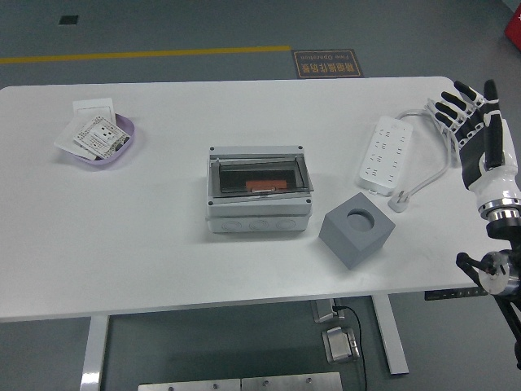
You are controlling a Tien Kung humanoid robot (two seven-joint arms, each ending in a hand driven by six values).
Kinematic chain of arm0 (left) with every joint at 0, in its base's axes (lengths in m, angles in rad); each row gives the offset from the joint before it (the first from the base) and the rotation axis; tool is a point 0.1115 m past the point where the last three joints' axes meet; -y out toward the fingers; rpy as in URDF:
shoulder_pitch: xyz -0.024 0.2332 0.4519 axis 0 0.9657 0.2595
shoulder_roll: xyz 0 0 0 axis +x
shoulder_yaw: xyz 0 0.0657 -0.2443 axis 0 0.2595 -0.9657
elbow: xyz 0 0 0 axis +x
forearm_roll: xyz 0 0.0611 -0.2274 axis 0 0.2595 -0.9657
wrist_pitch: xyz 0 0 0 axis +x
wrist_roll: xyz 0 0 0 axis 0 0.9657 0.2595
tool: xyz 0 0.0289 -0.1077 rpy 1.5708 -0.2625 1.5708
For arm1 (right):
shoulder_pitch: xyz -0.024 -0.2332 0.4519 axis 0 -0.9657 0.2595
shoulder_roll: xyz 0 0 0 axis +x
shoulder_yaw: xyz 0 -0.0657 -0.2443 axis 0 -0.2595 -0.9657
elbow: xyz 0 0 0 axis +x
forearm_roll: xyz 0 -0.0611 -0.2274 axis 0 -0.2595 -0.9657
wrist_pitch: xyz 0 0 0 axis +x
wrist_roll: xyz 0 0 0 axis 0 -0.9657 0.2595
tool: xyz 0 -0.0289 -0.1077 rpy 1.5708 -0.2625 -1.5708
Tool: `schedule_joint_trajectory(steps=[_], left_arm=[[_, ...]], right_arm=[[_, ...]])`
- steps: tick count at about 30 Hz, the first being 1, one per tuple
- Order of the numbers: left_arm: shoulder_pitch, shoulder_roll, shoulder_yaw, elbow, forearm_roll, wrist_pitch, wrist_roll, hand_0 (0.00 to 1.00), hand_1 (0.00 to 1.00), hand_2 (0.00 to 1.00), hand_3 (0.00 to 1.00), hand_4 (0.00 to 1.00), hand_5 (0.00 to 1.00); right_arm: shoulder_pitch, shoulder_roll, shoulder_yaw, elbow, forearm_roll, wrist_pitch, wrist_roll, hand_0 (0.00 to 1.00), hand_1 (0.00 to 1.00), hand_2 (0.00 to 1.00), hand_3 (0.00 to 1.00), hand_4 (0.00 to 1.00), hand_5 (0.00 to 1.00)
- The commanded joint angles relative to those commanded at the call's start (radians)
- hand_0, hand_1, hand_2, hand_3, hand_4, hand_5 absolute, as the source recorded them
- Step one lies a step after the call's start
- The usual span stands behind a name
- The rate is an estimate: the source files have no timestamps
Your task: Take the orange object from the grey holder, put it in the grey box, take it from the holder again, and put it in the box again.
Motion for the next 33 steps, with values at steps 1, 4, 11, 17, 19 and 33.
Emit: schedule_joint_trajectory(steps=[1,4,11,17,19,33], left_arm=[[0.001,-0.001,-0.007,0.0,0.004,0.003,-0.003,0.673,0.716,0.608,0.604,0.468,0.032],[0.004,-0.002,-0.036,0.0,0.021,0.012,-0.007,0.669,0.713,0.607,0.603,0.477,0.042],[0.005,-0.003,-0.072,0.0,0.046,0.027,-0.019,0.665,0.704,0.607,0.601,0.48,0.044],[0.007,-0.004,-0.086,0.0,0.056,0.029,-0.021,0.658,0.683,0.598,0.595,0.478,0.056],[0.007,-0.004,-0.086,0.0,0.053,0.029,-0.024,0.658,0.683,0.598,0.595,0.478,0.056],[0.002,-0.002,-0.099,0.0,0.059,0.03,-0.028,0.654,0.681,0.593,0.595,0.51,0.093]], right_arm=[[-0.002,0.001,0.004,0.0,-0.001,-0.003,0.002,0.819,0.743,0.751,0.782,0.998,0.998],[-0.006,0.004,0.015,-0.001,-0.002,-0.012,0.008,0.82,0.739,0.747,0.765,0.998,0.998],[-0.01,0.006,0.02,-0.003,-0.005,-0.021,0.016,0.816,0.731,0.737,0.741,0.998,0.998],[-0.013,0.005,0.022,-0.004,-0.004,-0.029,0.024,0.805,0.718,0.727,0.722,0.998,0.998],[-0.014,0.003,0.022,-0.004,-0.008,-0.032,0.024,0.805,0.718,0.727,0.722,0.998,0.998],[-0.011,0.0,0.02,-0.009,-0.022,-0.042,0.015,0.791,0.712,0.72,0.737,0.998,0.893]])
